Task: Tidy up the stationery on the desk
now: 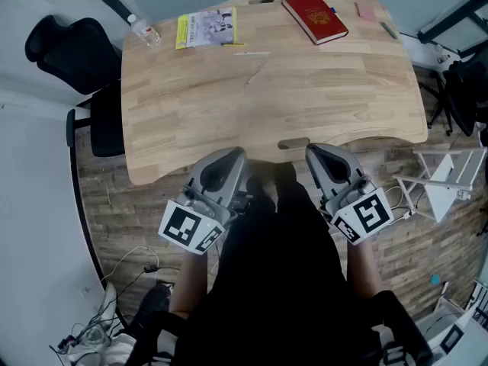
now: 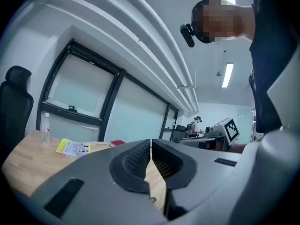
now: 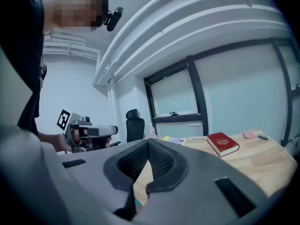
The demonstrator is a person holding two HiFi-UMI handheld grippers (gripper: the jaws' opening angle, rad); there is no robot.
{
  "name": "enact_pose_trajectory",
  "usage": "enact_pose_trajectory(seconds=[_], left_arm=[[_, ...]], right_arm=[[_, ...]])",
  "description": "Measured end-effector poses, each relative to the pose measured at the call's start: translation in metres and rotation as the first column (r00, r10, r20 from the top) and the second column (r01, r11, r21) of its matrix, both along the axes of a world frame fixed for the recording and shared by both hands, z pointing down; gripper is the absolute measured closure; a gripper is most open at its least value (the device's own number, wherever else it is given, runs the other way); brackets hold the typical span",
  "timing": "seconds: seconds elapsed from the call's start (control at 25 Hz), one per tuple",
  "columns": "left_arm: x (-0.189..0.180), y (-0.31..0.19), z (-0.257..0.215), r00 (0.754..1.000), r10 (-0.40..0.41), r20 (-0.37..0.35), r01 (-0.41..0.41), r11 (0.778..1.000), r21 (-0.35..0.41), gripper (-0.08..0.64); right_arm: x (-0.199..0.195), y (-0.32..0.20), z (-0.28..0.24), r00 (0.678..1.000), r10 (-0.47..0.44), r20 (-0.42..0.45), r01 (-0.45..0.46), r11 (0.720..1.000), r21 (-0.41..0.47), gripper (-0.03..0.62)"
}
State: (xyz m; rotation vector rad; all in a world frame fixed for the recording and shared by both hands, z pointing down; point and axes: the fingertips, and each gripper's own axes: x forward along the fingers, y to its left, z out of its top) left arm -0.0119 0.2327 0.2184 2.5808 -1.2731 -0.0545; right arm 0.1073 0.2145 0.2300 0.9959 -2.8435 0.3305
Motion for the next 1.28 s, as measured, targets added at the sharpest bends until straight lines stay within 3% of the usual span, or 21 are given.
enact_pose_trajectory(seconds=[0.32,0.52,0.84,1.28], left_arm=[[-0.007,-0.006,-0.002,1.0,-0.01,0.005,0.01,1.0,0.0,0.523],[-0.006,-0.001,0.002,1.0,0.004,0.002,-0.004,1.0,-0.009,0.523],[0.001,-0.004,0.02,0.999,0.05,-0.014,-0.05,0.997,-0.058,0.523],[0.015,-0.062,0.022,0.998,0.004,0.068,0.002,0.995,-0.096,0.523]], right_arm=[[0.0,-0.009,-0.005,1.0,0.022,-0.001,-0.022,1.0,0.009,0.572],[0.007,-0.014,0.007,0.994,0.106,0.038,-0.103,0.991,-0.086,0.572],[0.018,-0.011,0.023,0.989,0.144,0.042,-0.137,0.981,-0.136,0.572],[0.019,-0.089,0.026,0.993,0.077,0.093,-0.063,0.988,-0.138,0.572]])
